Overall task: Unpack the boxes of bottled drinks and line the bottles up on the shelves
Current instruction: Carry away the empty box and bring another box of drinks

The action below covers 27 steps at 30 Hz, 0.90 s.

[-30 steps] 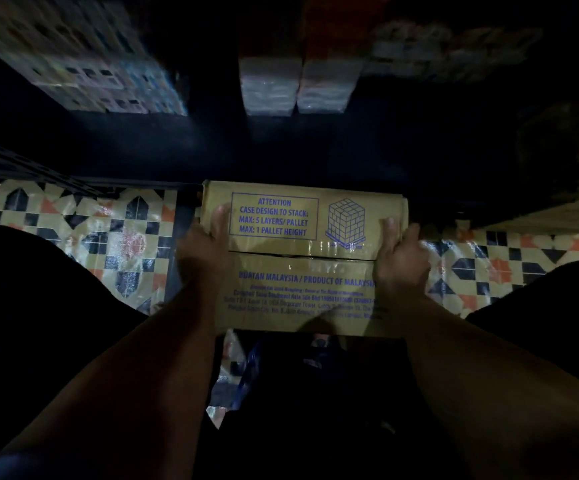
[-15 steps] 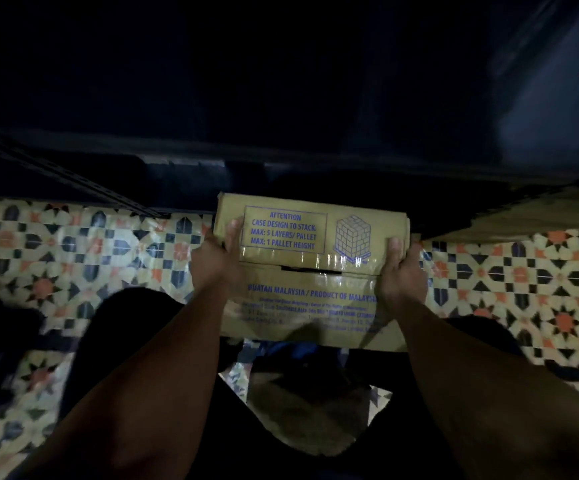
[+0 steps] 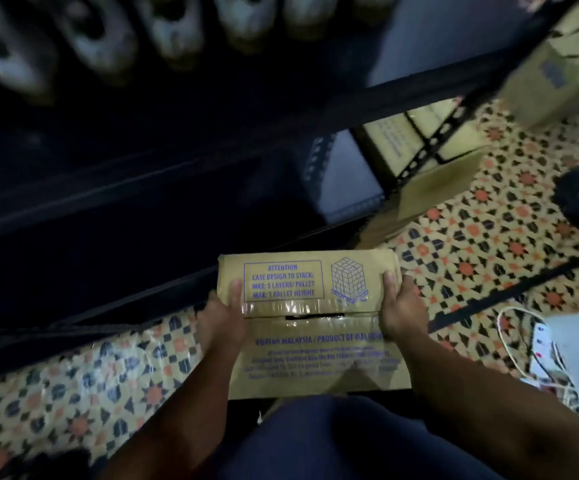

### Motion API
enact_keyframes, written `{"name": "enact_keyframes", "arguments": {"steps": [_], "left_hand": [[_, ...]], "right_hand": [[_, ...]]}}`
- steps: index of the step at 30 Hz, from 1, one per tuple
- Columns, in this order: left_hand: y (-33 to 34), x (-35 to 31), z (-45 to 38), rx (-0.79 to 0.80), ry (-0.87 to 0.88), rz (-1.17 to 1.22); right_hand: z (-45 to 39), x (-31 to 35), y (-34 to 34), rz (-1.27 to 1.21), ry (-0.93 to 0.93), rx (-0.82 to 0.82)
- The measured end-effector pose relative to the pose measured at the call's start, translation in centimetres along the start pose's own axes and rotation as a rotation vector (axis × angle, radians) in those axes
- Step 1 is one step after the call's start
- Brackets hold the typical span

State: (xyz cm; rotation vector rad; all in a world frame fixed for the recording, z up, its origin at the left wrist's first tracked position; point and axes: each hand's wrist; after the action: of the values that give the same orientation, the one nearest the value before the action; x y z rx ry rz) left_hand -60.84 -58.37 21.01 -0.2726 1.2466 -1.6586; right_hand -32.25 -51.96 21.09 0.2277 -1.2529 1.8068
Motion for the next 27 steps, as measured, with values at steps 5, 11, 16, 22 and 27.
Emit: {"name": "enact_keyframes", "arguments": {"steps": [5,11,16,22,27], "left_hand": [[2.8,-9.9,2.1,0.073,0.2,-0.098],[10.8,-26.9,8.8,0.177,0.558,-0.229],[16.5,-38.3,15.4,0.307,0.707,-0.268],[21.3,-47.6,19.7,0.405,0.851,-0.294],[24.5,-55.0,21.2,0.531,0.933,-0.301]], "right_hand": [[-1.3,-4.4,-7.2,-0.103,0.177,-0.155],[-3.4,-12.3,-19.4,-0.316,0.355,-0.439],[-5.3,-16.7,-28.1,-0.391,0.505,-0.571],[-8.9,-19.0,-34.9,-0.439,0.6,-0.659],[-14.5,-19.5,-39.5,-0.412,0.636,-0.695]]}}
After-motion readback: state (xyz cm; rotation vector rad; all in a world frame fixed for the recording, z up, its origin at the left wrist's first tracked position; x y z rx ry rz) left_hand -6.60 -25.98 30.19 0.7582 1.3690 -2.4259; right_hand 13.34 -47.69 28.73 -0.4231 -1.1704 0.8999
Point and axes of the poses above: each hand's wrist, its own z-axis away from the middle knuckle, its own y-axis out of the palm, x = y × z, and after that the axes turned 7 degrees about -z, right-handed
